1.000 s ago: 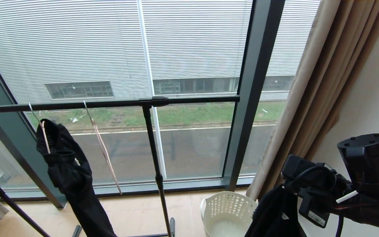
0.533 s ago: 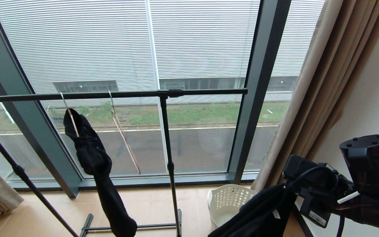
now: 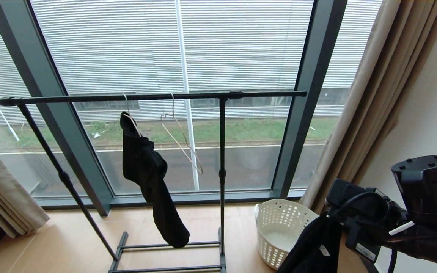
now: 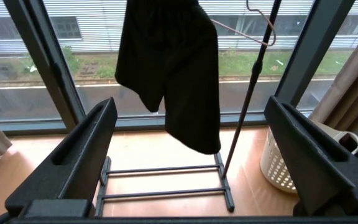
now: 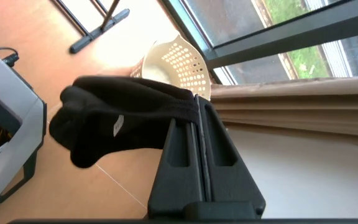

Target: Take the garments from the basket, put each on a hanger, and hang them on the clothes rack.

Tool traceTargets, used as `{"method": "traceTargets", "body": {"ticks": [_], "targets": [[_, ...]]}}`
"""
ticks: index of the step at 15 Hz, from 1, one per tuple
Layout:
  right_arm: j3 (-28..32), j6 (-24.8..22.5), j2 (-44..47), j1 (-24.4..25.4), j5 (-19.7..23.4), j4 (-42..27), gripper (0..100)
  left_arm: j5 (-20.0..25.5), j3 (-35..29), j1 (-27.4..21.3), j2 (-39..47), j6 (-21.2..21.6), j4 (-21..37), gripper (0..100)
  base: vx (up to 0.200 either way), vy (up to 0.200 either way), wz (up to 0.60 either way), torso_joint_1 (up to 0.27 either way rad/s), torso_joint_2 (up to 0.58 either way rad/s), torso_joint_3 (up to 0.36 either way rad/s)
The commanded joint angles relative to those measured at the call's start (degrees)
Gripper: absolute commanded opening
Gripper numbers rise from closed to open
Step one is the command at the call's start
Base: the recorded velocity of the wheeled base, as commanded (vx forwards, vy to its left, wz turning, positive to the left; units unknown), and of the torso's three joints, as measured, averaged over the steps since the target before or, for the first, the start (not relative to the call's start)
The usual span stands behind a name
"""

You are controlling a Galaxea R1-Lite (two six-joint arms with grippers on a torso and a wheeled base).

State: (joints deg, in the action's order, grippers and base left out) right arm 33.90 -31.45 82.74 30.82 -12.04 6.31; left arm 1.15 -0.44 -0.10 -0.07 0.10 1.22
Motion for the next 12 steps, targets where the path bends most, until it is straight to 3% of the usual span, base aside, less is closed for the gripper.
{"method": "traceTargets", "body": {"ticks": [1,2,12], "targets": [[0.0,0.0,0.1,0.0,0.0,0.0,0,0.1,0.0,0.0,0.1,0.0,0.0,100,-0.200,0.200,0.00,-0.007,0.00,0.002],[-0.1,0.0,0.1,0.0,0.0,0.0,0,0.0,0.0,0.0,0.1,0.0,0.0,100,-0.200,0.200,0.00,0.007,0.00,0.002],[-0.1,0.1,0.2,0.0,0.1,0.1,0,-0.2,0.0,0.0,0.1,-0.1,0.0,100,0.000,0.000,0.00,0.000,0.00,0.000]]}}
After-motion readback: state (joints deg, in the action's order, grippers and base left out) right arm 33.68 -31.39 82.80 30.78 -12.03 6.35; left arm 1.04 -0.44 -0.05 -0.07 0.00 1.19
